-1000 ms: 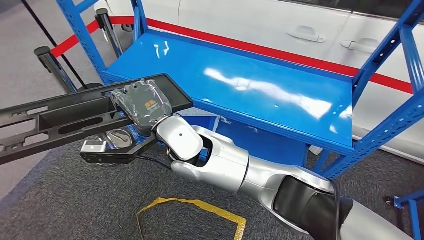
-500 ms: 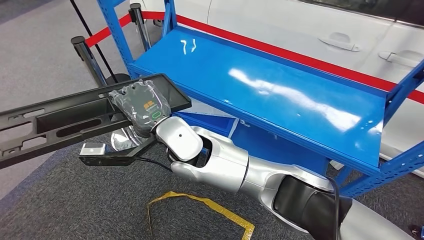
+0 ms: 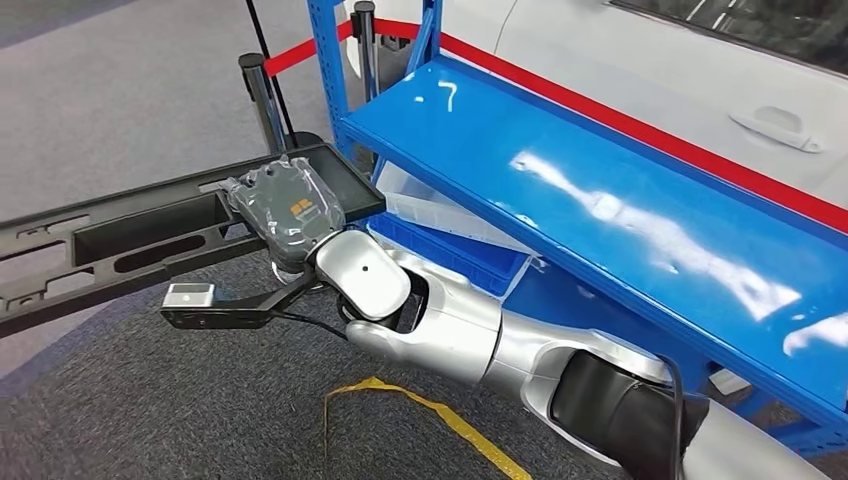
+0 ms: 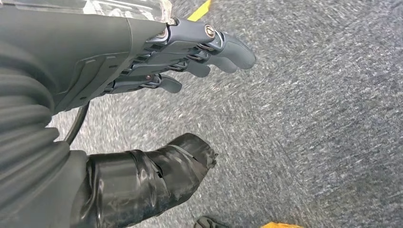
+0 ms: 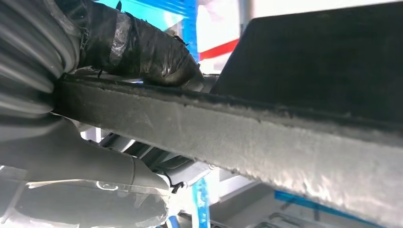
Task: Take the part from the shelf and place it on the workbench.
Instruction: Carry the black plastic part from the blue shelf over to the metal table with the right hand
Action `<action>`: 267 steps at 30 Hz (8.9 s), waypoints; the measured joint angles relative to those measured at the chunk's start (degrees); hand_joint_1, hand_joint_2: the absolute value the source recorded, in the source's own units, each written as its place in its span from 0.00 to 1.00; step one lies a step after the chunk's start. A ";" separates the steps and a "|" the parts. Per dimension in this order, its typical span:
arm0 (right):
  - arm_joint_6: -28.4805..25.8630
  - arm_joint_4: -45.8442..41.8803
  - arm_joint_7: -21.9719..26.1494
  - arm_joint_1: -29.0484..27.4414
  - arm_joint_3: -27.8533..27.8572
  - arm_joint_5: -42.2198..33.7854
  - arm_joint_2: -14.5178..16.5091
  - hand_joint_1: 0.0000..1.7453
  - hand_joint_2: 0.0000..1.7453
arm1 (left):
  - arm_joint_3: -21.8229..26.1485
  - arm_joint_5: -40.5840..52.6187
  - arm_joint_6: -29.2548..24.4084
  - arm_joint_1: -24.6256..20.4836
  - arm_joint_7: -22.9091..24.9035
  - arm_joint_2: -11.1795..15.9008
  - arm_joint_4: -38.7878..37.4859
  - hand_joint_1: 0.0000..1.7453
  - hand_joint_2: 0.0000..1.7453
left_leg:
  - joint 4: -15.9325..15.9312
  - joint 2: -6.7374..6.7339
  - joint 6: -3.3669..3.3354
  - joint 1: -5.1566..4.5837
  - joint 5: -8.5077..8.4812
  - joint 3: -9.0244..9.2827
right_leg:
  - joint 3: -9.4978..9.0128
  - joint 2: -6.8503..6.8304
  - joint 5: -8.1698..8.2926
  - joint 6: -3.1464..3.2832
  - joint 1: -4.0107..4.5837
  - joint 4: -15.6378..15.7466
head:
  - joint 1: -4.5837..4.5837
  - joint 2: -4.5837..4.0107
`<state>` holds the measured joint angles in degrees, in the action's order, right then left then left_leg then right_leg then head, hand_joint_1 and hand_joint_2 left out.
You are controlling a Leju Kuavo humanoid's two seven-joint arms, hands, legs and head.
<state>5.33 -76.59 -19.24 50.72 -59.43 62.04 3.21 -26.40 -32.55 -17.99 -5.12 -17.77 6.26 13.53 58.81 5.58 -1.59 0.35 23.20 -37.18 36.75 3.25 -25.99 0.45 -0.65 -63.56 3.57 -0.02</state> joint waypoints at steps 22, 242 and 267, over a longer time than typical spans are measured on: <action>-0.92 -2.20 2.60 0.00 0.00 -2.73 0.16 1.00 1.00 | -0.02 -1.00 0.92 0.20 -0.04 0.15 0.00 0.00 1.00 | -0.75 -5.58 0.22 0.52 -0.07 0.26 | -1.91 -5.86 -3.25 -1.40 0.20 0.25 | 0.09 0.00; -4.60 -18.97 -5.23 -8.71 17.93 -20.23 -24.16 1.00 1.00 | -1.49 -4.63 -0.87 0.39 0.59 2.01 0.00 0.00 1.00 | -0.07 -2.18 -0.32 0.49 1.93 1.42 | 4.58 -3.21 -5.27 -1.80 0.11 -9.77 | 0.50 0.00; -8.78 -23.78 -4.20 -13.24 25.19 -28.19 -30.42 1.00 1.00 | -1.49 -5.28 -0.93 0.21 -0.03 2.35 -0.01 0.00 1.00 | -1.38 -6.27 -0.79 -0.39 2.35 2.91 | -2.11 -7.81 -1.96 -0.75 1.07 2.49 | 0.06 0.00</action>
<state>-3.45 -100.36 -23.44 37.49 -34.24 33.85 -27.21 -27.89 -37.83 -18.92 -4.91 -17.80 8.61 13.52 57.44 -0.69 -2.38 -0.04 25.56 -34.27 34.64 -4.55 -27.95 -0.29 0.42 -61.07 3.63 -0.02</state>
